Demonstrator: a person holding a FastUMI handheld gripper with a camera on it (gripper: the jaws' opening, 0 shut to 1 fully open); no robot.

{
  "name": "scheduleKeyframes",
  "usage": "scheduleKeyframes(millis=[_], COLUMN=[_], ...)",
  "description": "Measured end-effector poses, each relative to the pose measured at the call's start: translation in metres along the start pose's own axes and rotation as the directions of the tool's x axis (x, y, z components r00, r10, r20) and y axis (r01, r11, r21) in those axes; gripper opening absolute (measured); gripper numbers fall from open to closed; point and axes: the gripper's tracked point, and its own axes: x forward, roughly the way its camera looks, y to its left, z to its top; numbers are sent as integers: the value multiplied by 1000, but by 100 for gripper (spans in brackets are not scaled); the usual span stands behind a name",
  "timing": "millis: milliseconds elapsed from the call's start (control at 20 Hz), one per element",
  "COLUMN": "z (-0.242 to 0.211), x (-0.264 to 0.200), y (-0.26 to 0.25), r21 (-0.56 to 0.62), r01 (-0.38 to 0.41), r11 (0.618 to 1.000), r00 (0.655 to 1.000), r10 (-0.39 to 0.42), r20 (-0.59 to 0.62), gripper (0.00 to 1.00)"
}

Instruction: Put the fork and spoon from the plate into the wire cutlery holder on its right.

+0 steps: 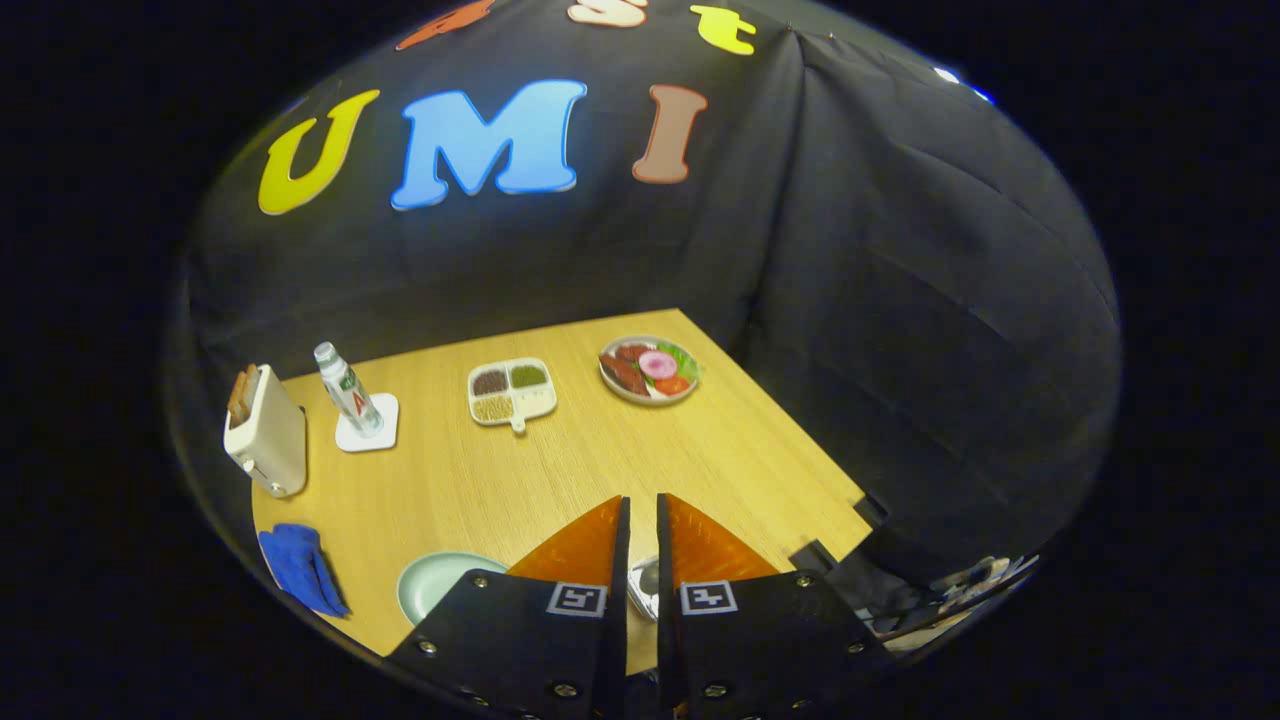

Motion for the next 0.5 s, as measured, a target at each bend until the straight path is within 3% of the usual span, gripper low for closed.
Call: scheduleKeyframes(millis=[250, 350, 500], z=[77, 101, 135], x=[-39, -59, -94], y=[22, 40, 69], r21=[-37, -48, -64], r01=[-90, -153, -251], r11=[995, 987, 966], r00=[964, 928, 846], r10=[97, 160, 251], r20=[249, 338, 470], gripper=[13, 13, 13])
